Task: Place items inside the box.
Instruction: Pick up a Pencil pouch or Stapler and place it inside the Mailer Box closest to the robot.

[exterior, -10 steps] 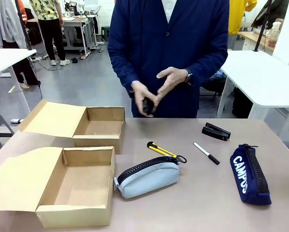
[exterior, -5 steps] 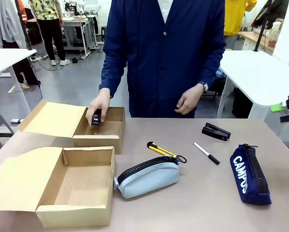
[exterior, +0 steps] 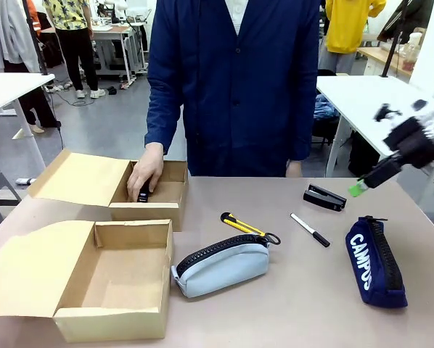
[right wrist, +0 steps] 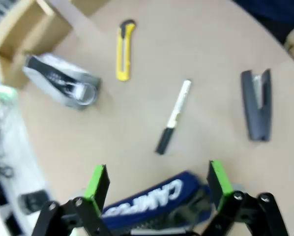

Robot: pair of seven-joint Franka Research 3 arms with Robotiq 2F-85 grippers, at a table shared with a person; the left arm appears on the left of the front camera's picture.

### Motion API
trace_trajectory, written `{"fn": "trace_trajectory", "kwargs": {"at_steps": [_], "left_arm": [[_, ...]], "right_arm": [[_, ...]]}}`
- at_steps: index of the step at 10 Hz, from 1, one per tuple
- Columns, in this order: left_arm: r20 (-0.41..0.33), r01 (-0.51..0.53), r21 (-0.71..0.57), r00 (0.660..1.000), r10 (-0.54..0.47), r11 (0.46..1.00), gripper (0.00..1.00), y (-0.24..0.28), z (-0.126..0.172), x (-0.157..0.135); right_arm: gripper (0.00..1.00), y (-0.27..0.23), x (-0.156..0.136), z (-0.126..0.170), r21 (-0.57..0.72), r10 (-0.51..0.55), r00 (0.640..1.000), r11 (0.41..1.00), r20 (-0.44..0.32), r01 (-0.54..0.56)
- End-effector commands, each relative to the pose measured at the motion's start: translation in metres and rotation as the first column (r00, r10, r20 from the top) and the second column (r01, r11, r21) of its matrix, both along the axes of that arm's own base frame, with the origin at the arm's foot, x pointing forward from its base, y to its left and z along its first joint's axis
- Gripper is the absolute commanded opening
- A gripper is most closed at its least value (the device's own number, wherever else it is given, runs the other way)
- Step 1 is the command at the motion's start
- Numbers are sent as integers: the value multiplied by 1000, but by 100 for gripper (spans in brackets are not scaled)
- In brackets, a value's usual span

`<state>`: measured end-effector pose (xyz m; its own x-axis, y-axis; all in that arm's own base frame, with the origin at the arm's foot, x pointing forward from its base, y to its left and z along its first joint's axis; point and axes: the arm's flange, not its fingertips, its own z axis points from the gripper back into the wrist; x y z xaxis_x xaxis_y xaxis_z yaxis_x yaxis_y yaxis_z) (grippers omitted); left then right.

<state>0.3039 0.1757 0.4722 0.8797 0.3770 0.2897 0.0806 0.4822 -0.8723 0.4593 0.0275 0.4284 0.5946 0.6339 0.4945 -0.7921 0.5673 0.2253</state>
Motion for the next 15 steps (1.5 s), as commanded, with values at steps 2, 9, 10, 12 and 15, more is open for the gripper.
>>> {"fn": "trace_trajectory", "kwargs": {"at_steps": [2, 9, 10, 12, 15], "left_arm": [[30, 6, -10, 1000, -5, 1000, 100, 0, 1, -1], [30, 6, -10, 1000, -5, 1000, 100, 0, 1, -1], [30, 6, -10, 1000, -5, 1000, 100, 0, 1, -1], [30, 6, -10, 1000, -5, 1000, 100, 0, 1, -1], [30, 6, -10, 1000, -5, 1000, 100, 0, 1, -1]], "right_arm": [[100, -5, 78, -35, -154, 44, 998, 987, 48, -37], [100, 0, 148, -125, -216, 5, 990, 976, 143, 26], [100, 1, 151, -133, -217, 11, 992, 976, 128, 17], [100, 5, 155, -139, -202, 16, 989, 979, 145, 13], [100, 8, 157, -144, -202, 13, 992, 979, 128, 13]]}}
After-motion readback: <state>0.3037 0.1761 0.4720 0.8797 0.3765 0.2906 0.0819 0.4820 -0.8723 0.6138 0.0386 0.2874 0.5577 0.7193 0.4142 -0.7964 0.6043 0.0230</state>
